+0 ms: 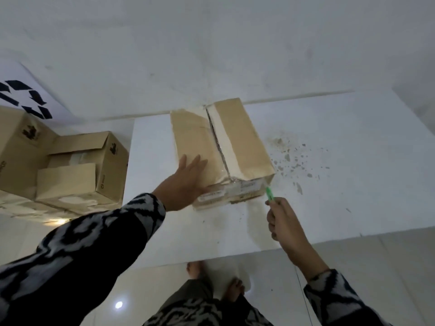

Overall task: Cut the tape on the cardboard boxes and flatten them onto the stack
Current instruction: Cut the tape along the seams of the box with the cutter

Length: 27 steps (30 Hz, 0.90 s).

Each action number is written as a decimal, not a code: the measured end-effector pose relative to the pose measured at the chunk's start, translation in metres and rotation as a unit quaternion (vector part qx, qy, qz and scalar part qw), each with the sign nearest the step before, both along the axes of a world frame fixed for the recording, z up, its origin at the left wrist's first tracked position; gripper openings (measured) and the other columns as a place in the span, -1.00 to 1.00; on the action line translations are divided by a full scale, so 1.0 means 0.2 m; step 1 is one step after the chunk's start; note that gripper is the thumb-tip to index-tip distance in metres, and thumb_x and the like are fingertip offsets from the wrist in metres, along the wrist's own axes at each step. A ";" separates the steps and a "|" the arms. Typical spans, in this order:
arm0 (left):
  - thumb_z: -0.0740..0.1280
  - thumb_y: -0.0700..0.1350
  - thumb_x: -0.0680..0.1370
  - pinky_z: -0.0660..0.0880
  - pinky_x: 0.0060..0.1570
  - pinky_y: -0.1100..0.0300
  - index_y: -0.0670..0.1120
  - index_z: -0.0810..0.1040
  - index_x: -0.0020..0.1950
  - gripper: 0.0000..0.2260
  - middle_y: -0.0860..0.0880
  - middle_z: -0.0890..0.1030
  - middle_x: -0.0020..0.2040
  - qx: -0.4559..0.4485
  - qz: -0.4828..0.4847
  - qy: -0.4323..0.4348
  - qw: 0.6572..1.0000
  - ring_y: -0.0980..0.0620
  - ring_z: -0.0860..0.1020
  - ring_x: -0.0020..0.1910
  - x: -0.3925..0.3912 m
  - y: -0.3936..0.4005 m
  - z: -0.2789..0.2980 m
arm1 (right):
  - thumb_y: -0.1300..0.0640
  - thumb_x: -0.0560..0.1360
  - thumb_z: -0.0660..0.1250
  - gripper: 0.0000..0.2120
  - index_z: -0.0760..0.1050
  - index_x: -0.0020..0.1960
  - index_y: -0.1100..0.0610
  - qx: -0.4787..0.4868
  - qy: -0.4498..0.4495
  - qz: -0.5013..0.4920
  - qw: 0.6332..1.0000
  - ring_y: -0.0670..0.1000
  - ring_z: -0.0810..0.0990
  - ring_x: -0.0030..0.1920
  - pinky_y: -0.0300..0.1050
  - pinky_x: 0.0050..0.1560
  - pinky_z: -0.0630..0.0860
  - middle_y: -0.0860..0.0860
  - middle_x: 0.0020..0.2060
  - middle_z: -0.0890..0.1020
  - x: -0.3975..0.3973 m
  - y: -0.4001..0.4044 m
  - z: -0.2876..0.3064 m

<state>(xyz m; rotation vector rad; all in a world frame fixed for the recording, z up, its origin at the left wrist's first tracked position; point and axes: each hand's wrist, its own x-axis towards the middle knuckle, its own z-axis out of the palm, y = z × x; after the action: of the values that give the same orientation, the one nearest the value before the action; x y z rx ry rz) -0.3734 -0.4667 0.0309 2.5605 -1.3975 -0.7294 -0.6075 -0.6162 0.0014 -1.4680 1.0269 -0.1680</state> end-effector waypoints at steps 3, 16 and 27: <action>0.07 0.05 0.69 0.20 0.47 -0.12 -0.05 0.03 0.61 -0.48 -0.06 0.05 0.62 -0.062 0.027 0.010 0.998 -0.11 -0.03 0.59 0.02 0.02 0.01 | 0.08 0.68 0.06 -0.77 0.48 0.01 0.03 -0.012 0.007 0.046 0.999 -0.13 0.25 -0.52 -0.15 -0.41 0.19 -0.07 -0.43 0.39 0.00 0.06 -0.03; 0.04 -0.02 0.71 0.19 0.41 0.05 -0.02 0.07 0.60 -0.55 -0.13 0.18 0.59 -0.076 0.057 0.004 0.995 -0.11 0.10 0.57 -0.03 0.02 0.06 | 0.10 0.65 0.06 -0.77 0.47 -0.03 -0.02 0.015 -0.003 -0.014 1.000 -0.05 0.27 -0.43 -0.15 -0.41 0.20 -0.04 -0.37 0.40 0.19 0.07 -0.01; 0.07 0.02 0.70 0.27 0.38 -0.04 -0.02 0.15 0.57 -0.56 -0.10 0.19 0.58 -0.047 0.027 -0.028 0.998 -0.17 0.15 0.55 0.00 0.01 0.00 | 0.12 0.64 0.05 -0.76 0.48 -0.03 -0.02 0.029 -0.004 -0.039 0.999 -0.07 0.25 -0.47 -0.18 -0.45 0.20 -0.05 -0.40 0.39 0.20 0.09 -0.02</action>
<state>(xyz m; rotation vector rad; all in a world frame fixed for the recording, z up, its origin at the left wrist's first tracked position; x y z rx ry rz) -0.3731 -0.4657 0.0309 2.5529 -1.3394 -0.5732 -0.5678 -0.5973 -0.0029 -1.3747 1.0748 -0.1988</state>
